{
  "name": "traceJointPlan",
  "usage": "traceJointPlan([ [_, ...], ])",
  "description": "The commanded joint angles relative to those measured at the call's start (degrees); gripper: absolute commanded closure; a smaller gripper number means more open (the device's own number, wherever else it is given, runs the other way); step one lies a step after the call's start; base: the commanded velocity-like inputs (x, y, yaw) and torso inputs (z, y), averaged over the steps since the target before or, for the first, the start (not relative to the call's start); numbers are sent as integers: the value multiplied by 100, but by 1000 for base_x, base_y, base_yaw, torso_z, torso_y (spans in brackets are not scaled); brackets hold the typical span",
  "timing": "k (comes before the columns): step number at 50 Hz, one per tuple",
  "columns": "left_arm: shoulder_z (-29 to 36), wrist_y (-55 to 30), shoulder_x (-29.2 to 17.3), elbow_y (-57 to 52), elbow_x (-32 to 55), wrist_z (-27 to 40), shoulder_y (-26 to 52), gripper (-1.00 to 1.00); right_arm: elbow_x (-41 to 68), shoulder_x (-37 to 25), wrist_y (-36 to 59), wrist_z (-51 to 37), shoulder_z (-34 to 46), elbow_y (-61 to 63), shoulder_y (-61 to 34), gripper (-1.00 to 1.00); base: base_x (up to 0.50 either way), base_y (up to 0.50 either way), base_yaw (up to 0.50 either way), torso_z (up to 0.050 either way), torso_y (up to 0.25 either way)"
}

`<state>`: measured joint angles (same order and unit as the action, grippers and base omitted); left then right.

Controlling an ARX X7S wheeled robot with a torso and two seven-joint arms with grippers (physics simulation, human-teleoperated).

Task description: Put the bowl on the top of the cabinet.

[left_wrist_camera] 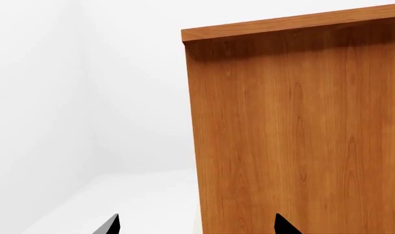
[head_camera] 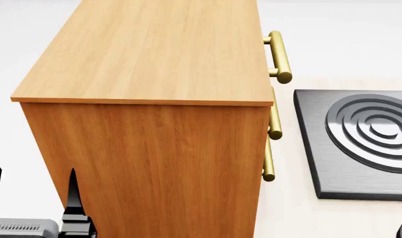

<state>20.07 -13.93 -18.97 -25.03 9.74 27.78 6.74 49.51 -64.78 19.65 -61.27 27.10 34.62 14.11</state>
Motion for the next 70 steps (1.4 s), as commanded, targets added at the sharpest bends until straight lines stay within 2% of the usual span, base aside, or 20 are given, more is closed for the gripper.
traceJointPlan([
  [1,11,0,-12,-5,13,22,-1,-100,-3,24,-19,32,-1,-53,4,-100,0,0,0,0,0],
  [70,85,26,-86,20,77,110,36,-100,-34,159,52,168,49,-212,-90,-100,0,0,0,0,0],
])
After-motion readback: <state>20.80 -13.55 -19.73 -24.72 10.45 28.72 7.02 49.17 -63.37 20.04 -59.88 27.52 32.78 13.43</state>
